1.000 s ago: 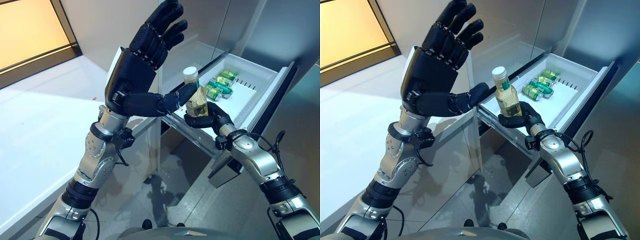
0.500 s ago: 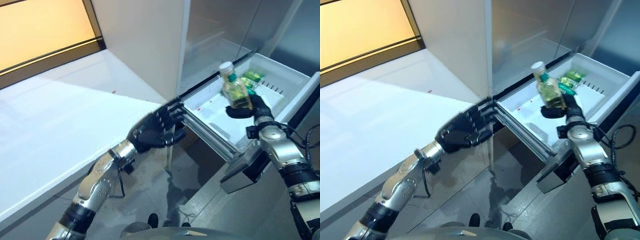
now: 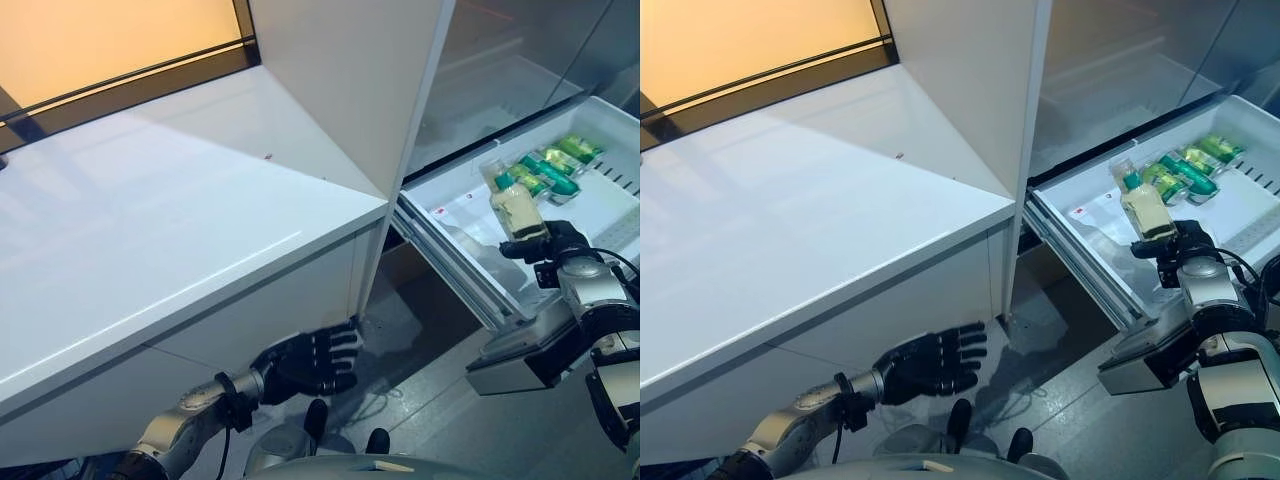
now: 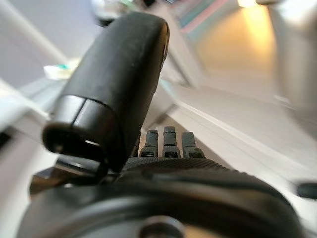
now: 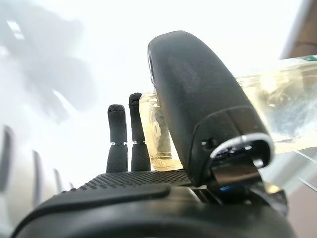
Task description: Put drinks into fridge and close the fridge
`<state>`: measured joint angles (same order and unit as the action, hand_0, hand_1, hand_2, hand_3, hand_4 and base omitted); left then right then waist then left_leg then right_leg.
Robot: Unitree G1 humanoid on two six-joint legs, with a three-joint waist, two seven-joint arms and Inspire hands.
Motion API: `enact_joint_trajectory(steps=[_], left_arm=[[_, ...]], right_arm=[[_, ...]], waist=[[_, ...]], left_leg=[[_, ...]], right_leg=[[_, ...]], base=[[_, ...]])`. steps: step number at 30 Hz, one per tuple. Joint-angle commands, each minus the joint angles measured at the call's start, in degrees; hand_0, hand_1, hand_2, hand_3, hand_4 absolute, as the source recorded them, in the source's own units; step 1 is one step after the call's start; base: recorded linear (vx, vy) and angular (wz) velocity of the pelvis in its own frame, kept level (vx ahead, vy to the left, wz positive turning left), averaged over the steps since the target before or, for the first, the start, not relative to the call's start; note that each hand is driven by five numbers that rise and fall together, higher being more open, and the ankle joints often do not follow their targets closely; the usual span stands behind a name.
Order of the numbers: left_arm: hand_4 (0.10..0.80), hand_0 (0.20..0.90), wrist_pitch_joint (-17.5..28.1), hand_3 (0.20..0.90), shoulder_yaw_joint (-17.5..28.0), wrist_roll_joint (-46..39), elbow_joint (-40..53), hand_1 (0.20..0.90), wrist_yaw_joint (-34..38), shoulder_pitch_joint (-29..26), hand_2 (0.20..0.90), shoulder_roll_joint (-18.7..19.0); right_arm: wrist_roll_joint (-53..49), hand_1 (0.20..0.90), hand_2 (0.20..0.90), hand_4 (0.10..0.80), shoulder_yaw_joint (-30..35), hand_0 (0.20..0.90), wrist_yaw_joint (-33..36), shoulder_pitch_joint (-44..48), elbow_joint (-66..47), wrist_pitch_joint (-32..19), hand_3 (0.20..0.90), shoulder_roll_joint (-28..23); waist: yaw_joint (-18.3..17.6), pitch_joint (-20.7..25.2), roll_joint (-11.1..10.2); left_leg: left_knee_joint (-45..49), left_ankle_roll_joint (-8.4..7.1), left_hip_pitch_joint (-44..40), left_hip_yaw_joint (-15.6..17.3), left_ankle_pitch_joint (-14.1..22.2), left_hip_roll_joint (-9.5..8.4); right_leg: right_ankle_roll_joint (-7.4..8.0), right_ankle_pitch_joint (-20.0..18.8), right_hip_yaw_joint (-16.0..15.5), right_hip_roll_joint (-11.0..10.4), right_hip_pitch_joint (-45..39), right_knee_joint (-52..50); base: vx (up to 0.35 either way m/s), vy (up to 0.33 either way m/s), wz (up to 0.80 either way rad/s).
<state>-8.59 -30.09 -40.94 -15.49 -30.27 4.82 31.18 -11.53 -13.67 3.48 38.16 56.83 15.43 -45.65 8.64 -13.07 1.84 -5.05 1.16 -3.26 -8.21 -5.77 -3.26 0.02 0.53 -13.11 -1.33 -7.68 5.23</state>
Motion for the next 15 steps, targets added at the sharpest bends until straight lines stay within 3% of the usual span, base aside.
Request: enact_joint_trajectory(steps=[1,2,9,15], left_arm=[[0.800,0.900,7.02,0.900,-1.31,6.88,-2.44,0.900,5.53,-1.84,0.900,0.32],[0.800,0.900,9.27,0.900,-1.33,10.30,-6.42,0.900,8.31,-2.42,0.900,0.48],[0.800,0.900,7.49,0.900,3.86,23.15,-25.89,0.900,14.72,-3.95,0.900,-2.97],[0.800,0.900,7.74,0.900,7.76,28.04,-34.81,0.900,15.91,-5.45,0.900,-4.67]], right_arm=[[2.31,0.300,0.300,0.100,-1.54,0.300,-0.18,12.36,-0.82,-1.95,0.200,-8.08],[2.89,0.300,0.300,0.100,-1.72,0.300,-0.81,12.41,-0.34,-1.00,0.200,-7.58],[9.03,0.300,0.300,0.100,-3.36,0.300,-8.83,11.66,1.92,5.79,0.200,-7.59],[12.38,0.300,0.300,0.100,-4.82,0.300,-11.63,12.12,1.61,8.12,0.200,-7.81]], waist=[[-0.26,0.44,-0.98],[-0.30,-0.16,-1.07],[-0.49,-3.65,-1.77],[-0.64,-5.34,-1.92]], left_leg=[[2.03,0.12,-0.65,6.31,6.31,0.80],[2.14,0.14,-0.28,6.45,6.27,0.83],[2.85,0.48,1.68,6.97,6.18,0.94],[3.52,0.61,3.19,7.18,6.23,0.77]], right_leg=[[1.59,1.55,1.36,-0.24,2.85,-5.07],[1.67,1.50,1.44,-0.27,3.33,-5.33],[1.75,1.11,1.93,-0.23,5.65,-6.25],[1.69,0.95,2.23,-0.31,7.23,-6.81]], base=[[-0.036,-0.048,-0.01],[-0.031,-0.050,-0.02],[-0.036,-0.048,0.00],[-0.026,-0.011,-0.02]])
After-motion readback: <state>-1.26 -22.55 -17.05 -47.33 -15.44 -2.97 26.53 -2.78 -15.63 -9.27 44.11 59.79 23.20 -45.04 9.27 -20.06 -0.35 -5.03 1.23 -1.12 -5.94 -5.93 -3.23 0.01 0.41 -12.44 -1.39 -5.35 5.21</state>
